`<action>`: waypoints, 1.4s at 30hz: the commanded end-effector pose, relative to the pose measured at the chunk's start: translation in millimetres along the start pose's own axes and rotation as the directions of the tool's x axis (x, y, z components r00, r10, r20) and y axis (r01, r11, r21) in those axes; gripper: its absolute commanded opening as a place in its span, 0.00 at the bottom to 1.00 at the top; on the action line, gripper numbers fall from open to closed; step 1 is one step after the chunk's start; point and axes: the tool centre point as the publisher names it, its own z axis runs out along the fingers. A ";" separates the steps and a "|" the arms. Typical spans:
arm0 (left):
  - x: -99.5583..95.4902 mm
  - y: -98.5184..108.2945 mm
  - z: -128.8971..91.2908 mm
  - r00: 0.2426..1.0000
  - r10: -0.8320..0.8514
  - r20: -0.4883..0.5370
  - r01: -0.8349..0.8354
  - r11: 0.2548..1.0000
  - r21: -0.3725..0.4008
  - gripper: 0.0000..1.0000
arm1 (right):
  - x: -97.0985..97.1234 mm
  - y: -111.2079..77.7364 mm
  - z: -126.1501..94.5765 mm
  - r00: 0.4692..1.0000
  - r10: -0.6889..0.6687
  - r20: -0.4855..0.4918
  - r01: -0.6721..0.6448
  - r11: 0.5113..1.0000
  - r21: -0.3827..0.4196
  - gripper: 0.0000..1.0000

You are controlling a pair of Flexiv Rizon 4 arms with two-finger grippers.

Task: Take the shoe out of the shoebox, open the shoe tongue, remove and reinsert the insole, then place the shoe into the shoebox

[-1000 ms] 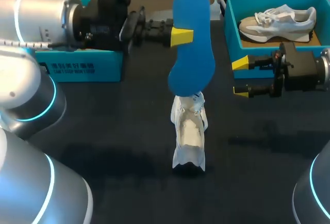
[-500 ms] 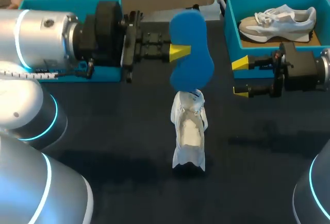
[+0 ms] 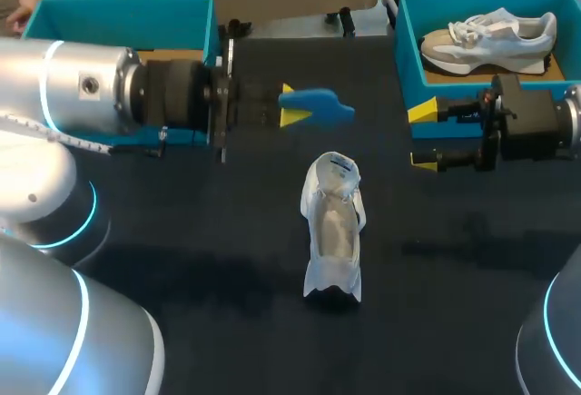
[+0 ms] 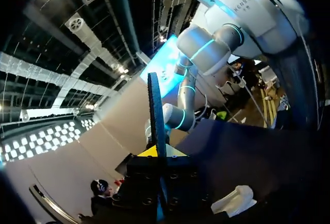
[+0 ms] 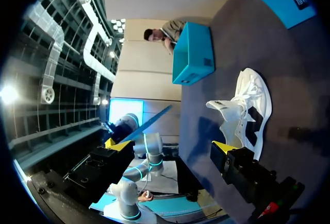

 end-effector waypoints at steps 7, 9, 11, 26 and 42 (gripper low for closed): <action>10.7 44.0 -7.8 0.583 0.809 -0.068 -0.812 0.578 -0.084 0.00 | -0.2 -0.7 0.9 1.000 0.000 0.002 0.000 1.000 -0.002 1.00; 10.5 46.4 -8.9 0.579 0.813 -0.058 -0.814 0.572 -0.104 0.00 | -0.2 -0.7 0.9 1.000 0.000 0.002 0.000 1.000 -0.002 1.00; 10.5 46.4 -8.9 0.579 0.813 -0.058 -0.814 0.572 -0.104 0.00 | -0.2 -0.7 0.9 1.000 0.000 0.002 0.000 1.000 -0.002 1.00; 13.5 48.2 -6.9 0.561 0.824 -0.080 -0.827 0.553 -0.099 0.00 | -0.2 -0.7 0.9 1.000 0.000 0.002 0.000 1.000 -0.002 1.00; 28.8 87.8 5.0 0.565 0.813 -0.140 -0.824 0.552 -0.123 0.00 | 18.2 8.6 30.2 0.999 0.037 -0.008 -0.036 0.999 0.026 1.00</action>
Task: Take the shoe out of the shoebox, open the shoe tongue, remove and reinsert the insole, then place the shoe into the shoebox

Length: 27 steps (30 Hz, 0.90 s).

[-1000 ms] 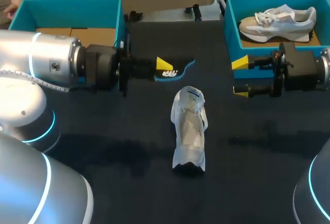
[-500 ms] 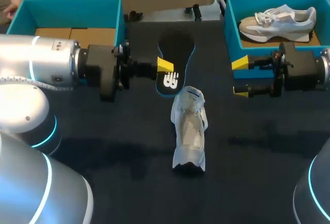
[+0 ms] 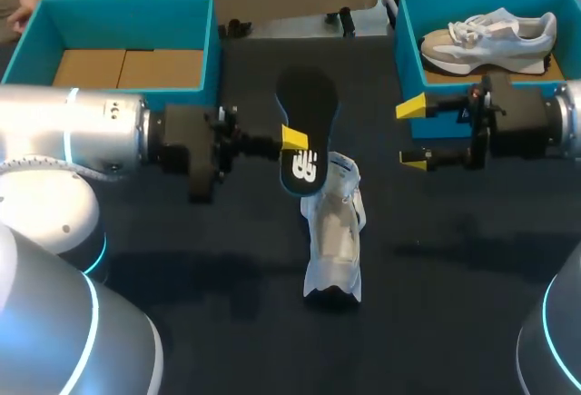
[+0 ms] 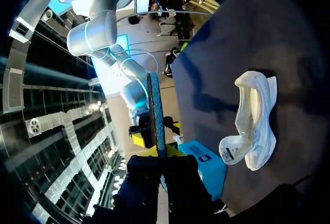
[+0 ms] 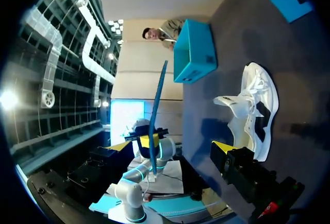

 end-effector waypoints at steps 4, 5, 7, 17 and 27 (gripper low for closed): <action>2.5 6.8 19.5 1.000 0.010 0.009 -0.010 1.000 0.011 0.00 | 4.9 16.4 22.8 0.999 0.032 -0.016 -0.031 0.999 0.031 1.00; 1.6 6.5 21.5 1.000 0.013 0.012 -0.013 1.000 0.012 0.00 | 5.3 17.5 25.5 0.999 0.039 -0.015 -0.038 0.999 0.035 1.00; -0.5 5.7 26.3 1.000 0.017 0.019 -0.017 1.000 0.017 0.00 | 7.4 19.3 29.5 0.999 0.038 -0.020 -0.037 0.999 0.037 1.00; 1.4 -0.2 47.8 0.999 0.012 0.043 -0.013 0.999 0.029 0.00 | 12.0 32.0 46.7 0.999 0.029 -0.040 -0.026 0.997 0.074 0.80; 2.7 -1.6 57.8 0.999 0.012 0.046 -0.014 0.999 0.036 0.00 | 9.8 33.7 52.0 0.998 0.036 -0.048 -0.031 0.995 0.099 0.44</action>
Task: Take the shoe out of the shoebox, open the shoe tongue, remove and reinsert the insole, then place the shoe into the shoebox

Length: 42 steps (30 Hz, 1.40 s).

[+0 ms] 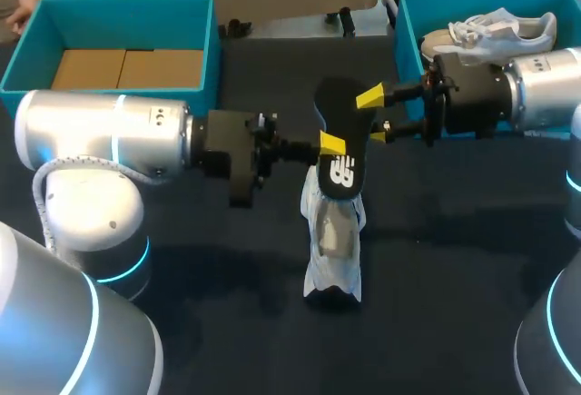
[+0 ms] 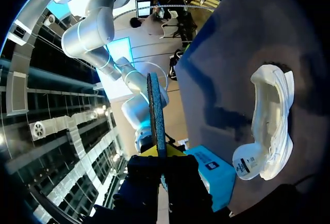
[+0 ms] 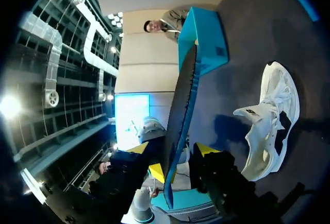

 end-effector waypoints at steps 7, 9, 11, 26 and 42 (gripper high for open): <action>3.8 -2.5 11.0 1.000 -0.002 -0.004 0.002 1.000 0.004 0.00 | -2.5 4.5 2.6 1.000 0.001 -0.006 -0.001 1.000 0.006 0.16; 4.3 -2.6 10.9 1.000 -0.005 -0.006 0.005 1.000 0.002 0.00 | -3.1 4.5 2.4 1.000 0.002 -0.008 -0.002 1.000 0.007 0.02; 4.6 -2.7 10.7 1.000 -0.005 -0.008 0.005 1.000 -0.001 0.00 | -3.6 4.3 2.2 1.000 0.001 -0.011 -0.001 1.000 0.009 0.00; 15.5 3.4 -4.7 0.998 -0.030 -0.061 0.029 0.999 -0.027 1.00 | -13.9 4.7 -3.3 1.000 0.008 -0.028 -0.008 1.000 0.003 0.00; 3.7 32.8 -44.6 0.935 -0.090 -0.342 0.057 0.993 -0.105 1.00 | -36.0 8.1 -4.0 0.997 0.062 -0.039 -0.061 0.998 0.017 0.00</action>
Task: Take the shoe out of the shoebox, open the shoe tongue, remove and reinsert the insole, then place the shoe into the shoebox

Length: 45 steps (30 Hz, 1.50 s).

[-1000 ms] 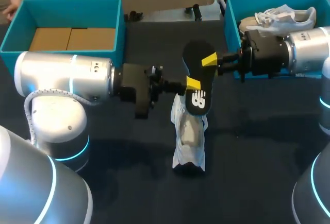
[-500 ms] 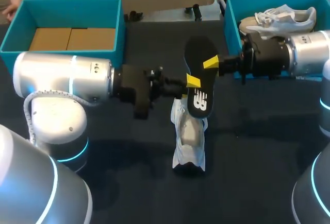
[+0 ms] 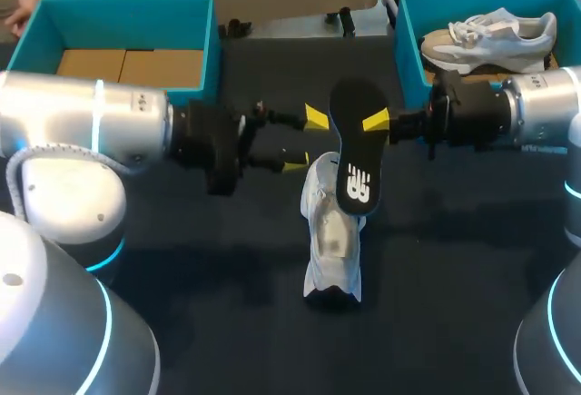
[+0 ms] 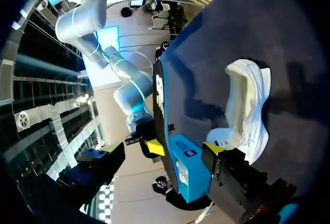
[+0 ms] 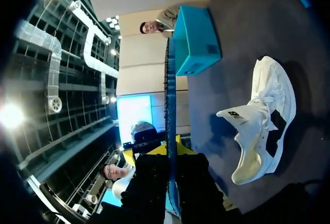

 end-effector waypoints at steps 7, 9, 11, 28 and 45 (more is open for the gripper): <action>-20.6 13.1 -12.9 0.976 -0.019 -0.219 0.007 0.998 -0.057 1.00 | -8.2 1.9 4.6 1.000 0.013 -0.013 -0.013 1.000 0.008 0.00; -20.6 13.1 -12.9 0.976 -0.019 -0.219 0.007 0.998 -0.057 1.00 | -8.9 2.1 4.9 1.000 0.014 -0.014 -0.014 1.000 0.009 0.00; -20.6 13.1 -12.9 0.976 -0.019 -0.219 0.007 0.998 -0.057 1.00 | -9.4 2.6 5.2 1.000 0.016 -0.015 -0.016 1.000 0.010 0.00; -40.2 34.5 -8.1 0.869 -0.114 -0.481 0.102 0.993 -0.052 1.00 | -18.4 1.1 7.0 1.000 0.012 0.011 -0.012 1.000 0.019 0.00; -42.3 38.3 17.0 0.603 -0.068 -0.795 0.124 0.992 0.009 1.00 | -22.2 0.7 10.5 1.000 0.005 0.023 -0.005 1.000 0.024 0.00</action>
